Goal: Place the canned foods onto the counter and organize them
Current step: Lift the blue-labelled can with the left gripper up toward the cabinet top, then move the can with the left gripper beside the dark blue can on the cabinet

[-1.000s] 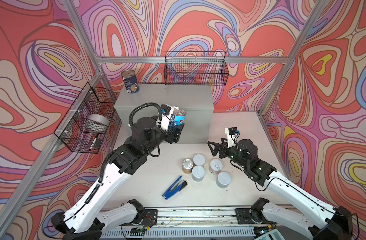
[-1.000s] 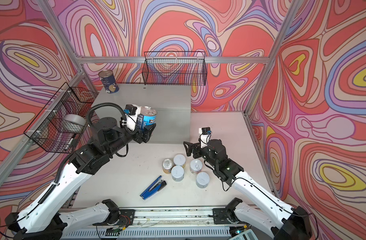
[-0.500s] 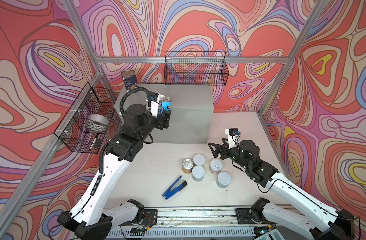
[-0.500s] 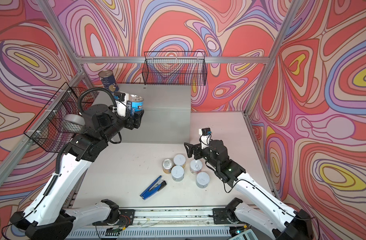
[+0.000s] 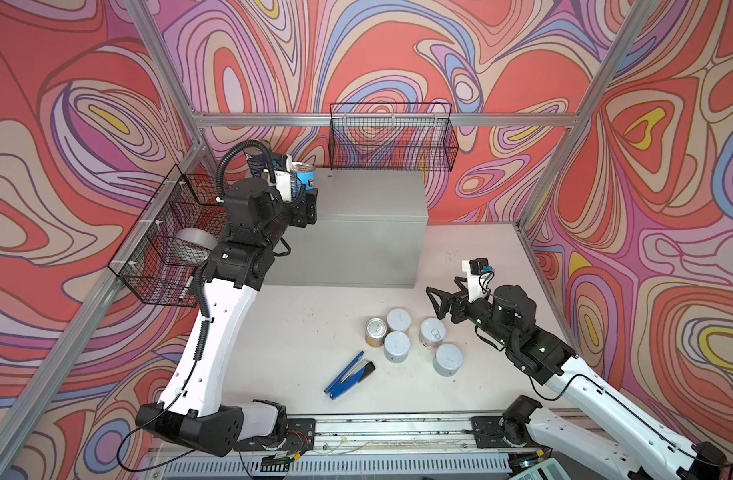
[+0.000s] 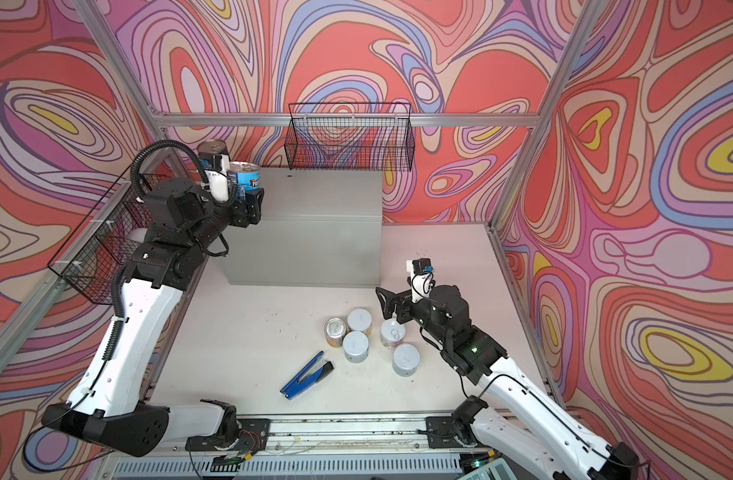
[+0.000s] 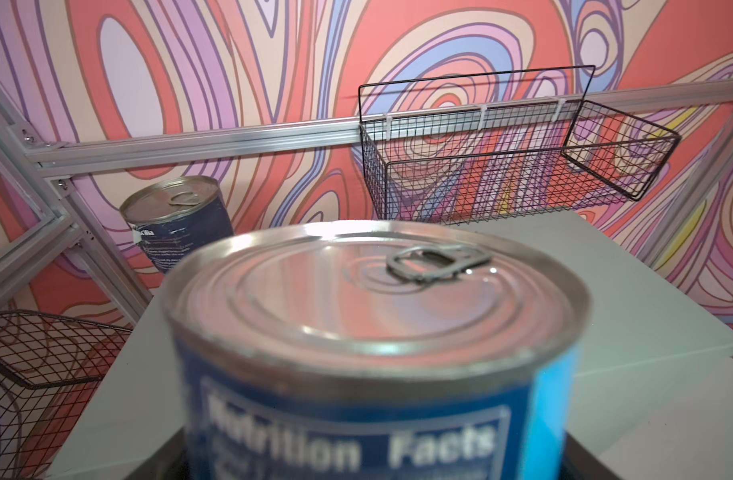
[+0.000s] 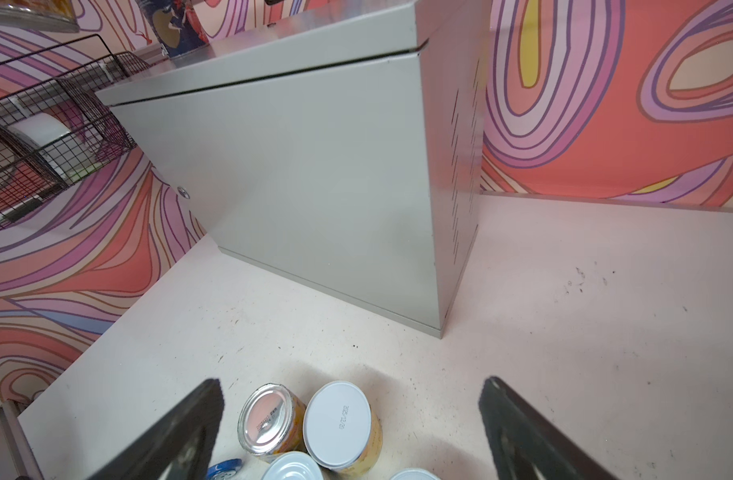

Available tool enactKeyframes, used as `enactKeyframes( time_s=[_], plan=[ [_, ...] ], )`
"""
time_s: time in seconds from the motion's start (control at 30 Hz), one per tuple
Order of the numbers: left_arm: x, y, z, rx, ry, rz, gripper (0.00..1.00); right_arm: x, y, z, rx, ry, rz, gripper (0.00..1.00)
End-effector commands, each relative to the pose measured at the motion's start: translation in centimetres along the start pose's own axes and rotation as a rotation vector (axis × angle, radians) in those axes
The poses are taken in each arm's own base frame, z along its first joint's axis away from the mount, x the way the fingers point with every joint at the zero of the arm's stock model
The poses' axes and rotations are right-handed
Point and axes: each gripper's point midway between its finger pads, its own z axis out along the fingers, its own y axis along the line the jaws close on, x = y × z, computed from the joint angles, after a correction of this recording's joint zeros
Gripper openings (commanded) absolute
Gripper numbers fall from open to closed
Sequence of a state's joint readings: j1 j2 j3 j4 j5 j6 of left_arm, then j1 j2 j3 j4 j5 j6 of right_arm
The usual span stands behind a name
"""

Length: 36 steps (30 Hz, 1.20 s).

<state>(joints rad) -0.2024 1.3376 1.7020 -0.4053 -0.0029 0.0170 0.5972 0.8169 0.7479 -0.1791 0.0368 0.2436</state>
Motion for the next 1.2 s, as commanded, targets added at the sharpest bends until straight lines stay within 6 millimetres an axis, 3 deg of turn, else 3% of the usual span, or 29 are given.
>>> enactKeyframes(
  time_s=[0.0,0.17,0.47,1.17],
  plan=[
    [-8.6,1.5,-2.8,-0.020,-0.302,-0.025,0.62,0.5,-0.3,-0.3,0.015,0.013,-0.018,0.98],
    [-9.5,4.5,-2.5,-0.074,-0.331,-0.055,0.61,0.4,-0.1,-0.3,0.008,0.016,-0.018,0.98],
    [-8.7,6.6,-1.0,-0.134,-0.333,-0.036,0.61,0.7,0.1,0.3,-0.004,0.022,0.011,0.98],
    [-6.6,7.1,-0.2,-0.152,-0.400,0.011,0.55,3.0,-0.7,0.8,0.021,0.079,0.089,0.98]
  ],
)
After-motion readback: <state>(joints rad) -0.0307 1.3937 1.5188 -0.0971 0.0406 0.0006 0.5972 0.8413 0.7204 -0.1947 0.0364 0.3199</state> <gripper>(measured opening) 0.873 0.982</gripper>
